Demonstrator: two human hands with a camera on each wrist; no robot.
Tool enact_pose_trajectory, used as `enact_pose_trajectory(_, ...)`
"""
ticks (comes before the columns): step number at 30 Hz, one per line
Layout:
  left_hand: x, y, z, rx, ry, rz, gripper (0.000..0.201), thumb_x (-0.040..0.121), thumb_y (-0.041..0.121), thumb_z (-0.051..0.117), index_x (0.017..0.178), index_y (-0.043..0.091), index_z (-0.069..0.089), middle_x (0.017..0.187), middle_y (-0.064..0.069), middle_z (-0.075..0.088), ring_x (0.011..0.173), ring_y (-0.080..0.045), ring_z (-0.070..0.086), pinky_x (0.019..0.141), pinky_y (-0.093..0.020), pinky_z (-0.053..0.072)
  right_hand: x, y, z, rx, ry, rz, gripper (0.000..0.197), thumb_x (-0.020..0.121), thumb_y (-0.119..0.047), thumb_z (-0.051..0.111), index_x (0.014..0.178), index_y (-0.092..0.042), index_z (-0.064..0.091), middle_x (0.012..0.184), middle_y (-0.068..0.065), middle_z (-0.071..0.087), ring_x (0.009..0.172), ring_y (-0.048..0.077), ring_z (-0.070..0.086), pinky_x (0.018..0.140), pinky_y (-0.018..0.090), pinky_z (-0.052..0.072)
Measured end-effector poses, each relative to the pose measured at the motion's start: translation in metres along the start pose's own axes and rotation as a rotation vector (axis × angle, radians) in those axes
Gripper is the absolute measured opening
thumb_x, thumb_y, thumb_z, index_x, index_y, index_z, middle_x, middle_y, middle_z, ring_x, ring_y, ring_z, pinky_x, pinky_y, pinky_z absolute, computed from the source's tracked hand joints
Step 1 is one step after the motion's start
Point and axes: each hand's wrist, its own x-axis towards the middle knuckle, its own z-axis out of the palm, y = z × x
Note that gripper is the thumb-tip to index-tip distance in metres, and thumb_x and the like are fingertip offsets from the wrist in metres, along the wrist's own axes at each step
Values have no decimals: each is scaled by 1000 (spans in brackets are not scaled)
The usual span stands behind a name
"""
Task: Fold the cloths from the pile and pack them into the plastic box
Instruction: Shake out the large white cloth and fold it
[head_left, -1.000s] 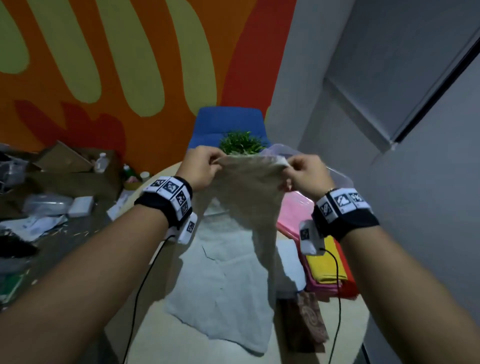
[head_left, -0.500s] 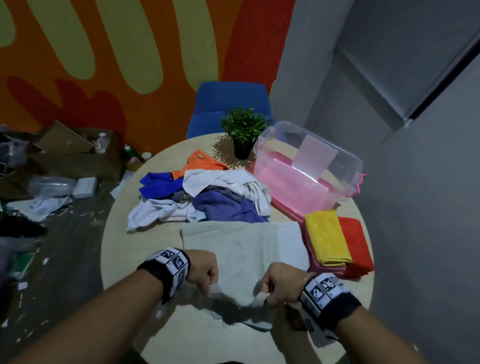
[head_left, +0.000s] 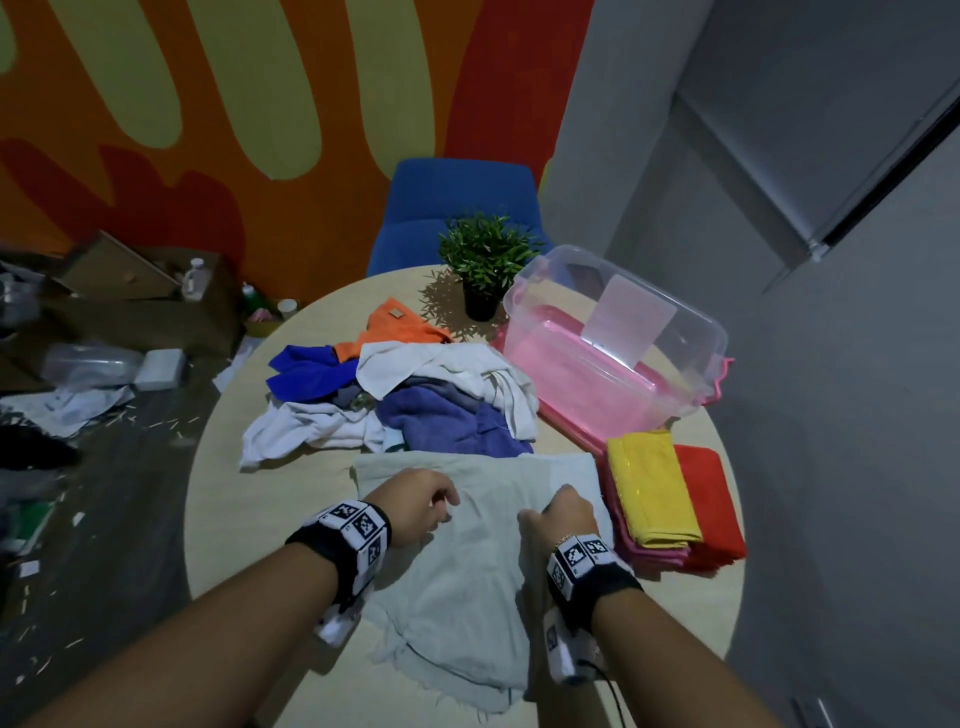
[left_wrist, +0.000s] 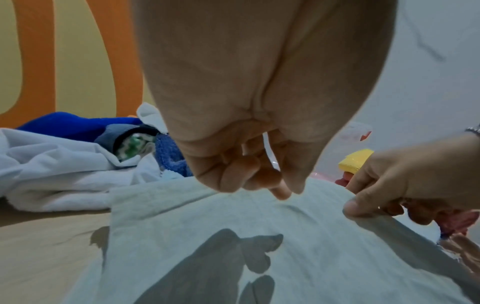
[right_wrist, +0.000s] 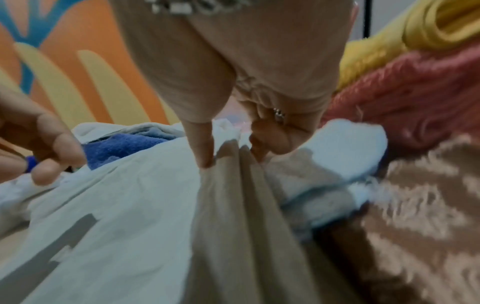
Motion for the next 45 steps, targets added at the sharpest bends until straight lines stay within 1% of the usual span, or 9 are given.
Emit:
enact_pose_trajectory(5, 3, 25, -11, -7, 204, 196, 68, 87, 19, 73, 148, 27, 42, 136, 4, 55, 122, -16, 52, 108, -36, 42, -8, -7, 7, 203, -4, -231, 9, 78, -16, 62, 82, -9, 64, 82, 7, 68, 77, 27, 63, 68, 30, 49)
enact_pose_trajectory(9, 3, 55, -46, 23, 64, 255, 124, 69, 45, 87, 159, 32, 3, 157, 5, 33, 144, -15, 23, 112, -41, 27, -33, -30, -19, 236, -102, -637, 14, 72, -23, 61, 71, -9, 60, 70, 5, 62, 70, 20, 57, 69, 39, 49)
enact_pose_trajectory(13, -4, 75, -96, -92, -56, 331, 50, 78, 18, 85, 125, 14, 68, 113, 2, 72, 100, -1, 63, 88, -15, 47, -53, -56, -61, 350, -12, -758, 14, 77, -22, 71, 84, -30, 63, 84, -9, 65, 80, 7, 59, 73, 18, 44)
enact_pose_trajectory(16, -18, 85, -126, -267, 111, 338, 15, 85, 11, 77, 99, 10, 70, 96, -5, 73, 87, -8, 67, 81, -26, 54, -52, -53, -80, 176, -30, -751, 22, 81, -29, 78, 98, -25, 65, 93, -5, 70, 84, 11, 63, 75, 23, 48)
enact_pose_trajectory(21, -35, 71, -158, -467, 271, 279, 22, 85, 18, 77, 101, 9, 65, 102, -12, 73, 101, -30, 69, 92, -45, 55, -47, -49, -117, 108, 83, -695, 18, 82, -37, 78, 79, -22, 68, 74, -6, 69, 71, 12, 63, 67, 29, 50)
enact_pose_trajectory(26, -52, 59, -168, -665, 470, 270, 25, 83, -10, 69, 89, 12, 60, 85, -3, 70, 80, -8, 69, 71, -25, 56, -56, -54, -153, 297, 147, -719, 11, 84, -22, 78, 79, -25, 69, 71, -6, 68, 64, 1, 60, 62, 21, 47)
enact_pose_trajectory(35, -58, 58, -169, -607, 599, 240, 18, 90, -14, 56, 98, -1, 65, 87, -14, 65, 78, -20, 60, 63, -24, 55, -67, -79, -157, 644, 226, -770, 33, 91, 4, 60, 90, -28, 68, 80, -11, 67, 72, -5, 58, 71, 11, 44)
enact_pose_trajectory(40, -75, 40, -168, -689, 427, 305, 17, 81, -5, 72, 79, 9, 62, 68, -2, 64, 65, -10, 61, 57, -22, 51, -86, -75, -151, 715, 105, -719, 20, 81, 0, 55, 74, -14, 68, 65, -1, 61, 64, 10, 57, 61, 25, 49)
enact_pose_trajectory(45, -77, -18, -108, -304, -49, 88, 13, 73, 3, 72, 71, 15, 67, 56, -7, 59, 51, -17, 52, 51, -24, 42, -85, -27, -75, 311, -279, -565, 22, 76, -8, 53, 63, -21, 65, 58, 0, 64, 57, 19, 61, 62, 32, 51)
